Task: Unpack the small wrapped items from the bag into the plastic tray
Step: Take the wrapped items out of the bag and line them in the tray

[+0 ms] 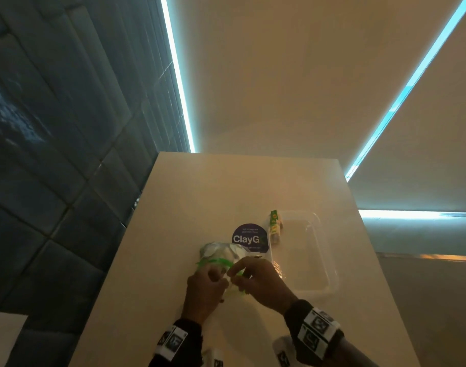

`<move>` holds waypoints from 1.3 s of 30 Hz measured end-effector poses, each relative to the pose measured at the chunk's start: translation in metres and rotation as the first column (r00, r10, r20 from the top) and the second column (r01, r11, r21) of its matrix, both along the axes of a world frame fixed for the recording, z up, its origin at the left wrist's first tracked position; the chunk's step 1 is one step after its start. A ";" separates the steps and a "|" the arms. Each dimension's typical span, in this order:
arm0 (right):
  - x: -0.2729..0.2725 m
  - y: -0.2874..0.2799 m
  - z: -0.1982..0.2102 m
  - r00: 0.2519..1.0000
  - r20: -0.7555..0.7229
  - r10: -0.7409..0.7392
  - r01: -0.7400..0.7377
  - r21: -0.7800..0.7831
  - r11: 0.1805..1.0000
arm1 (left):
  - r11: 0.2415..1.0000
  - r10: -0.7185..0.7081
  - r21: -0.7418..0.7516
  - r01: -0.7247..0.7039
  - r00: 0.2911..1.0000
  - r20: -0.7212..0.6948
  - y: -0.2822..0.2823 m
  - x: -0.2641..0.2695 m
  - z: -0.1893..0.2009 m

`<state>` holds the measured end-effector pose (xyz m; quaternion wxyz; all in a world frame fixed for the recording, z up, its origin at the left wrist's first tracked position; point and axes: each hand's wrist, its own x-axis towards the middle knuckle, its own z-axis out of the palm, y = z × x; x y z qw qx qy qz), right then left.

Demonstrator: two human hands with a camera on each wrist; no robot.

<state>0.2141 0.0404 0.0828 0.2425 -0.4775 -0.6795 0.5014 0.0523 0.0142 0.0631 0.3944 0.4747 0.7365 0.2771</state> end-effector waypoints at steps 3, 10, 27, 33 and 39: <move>-0.005 -0.006 -0.004 1.000 0.013 -0.002 0.002 0.026 1.000 | 0.997 -0.034 0.075 0.030 0.998 0.047 -0.007 -0.009 0.008; -0.010 -0.007 -0.002 0.997 -0.083 -0.003 0.003 0.002 1.000 | 0.986 -0.039 0.167 0.003 0.976 0.216 -0.011 -0.019 0.021; 0.027 -0.009 0.007 0.915 -0.155 -0.373 0.326 -0.263 0.908 | 0.997 -0.060 0.048 0.064 0.995 -0.078 -0.002 -0.009 0.005; 0.047 -0.009 0.008 0.879 -0.150 -0.453 0.393 -0.311 0.865 | 0.980 -0.194 0.000 0.201 0.944 -0.267 0.006 0.008 -0.021; 0.056 -0.015 0.011 0.878 -0.149 -0.454 0.397 -0.303 0.866 | 0.959 -0.283 -0.123 0.255 0.867 -0.410 0.015 0.023 -0.041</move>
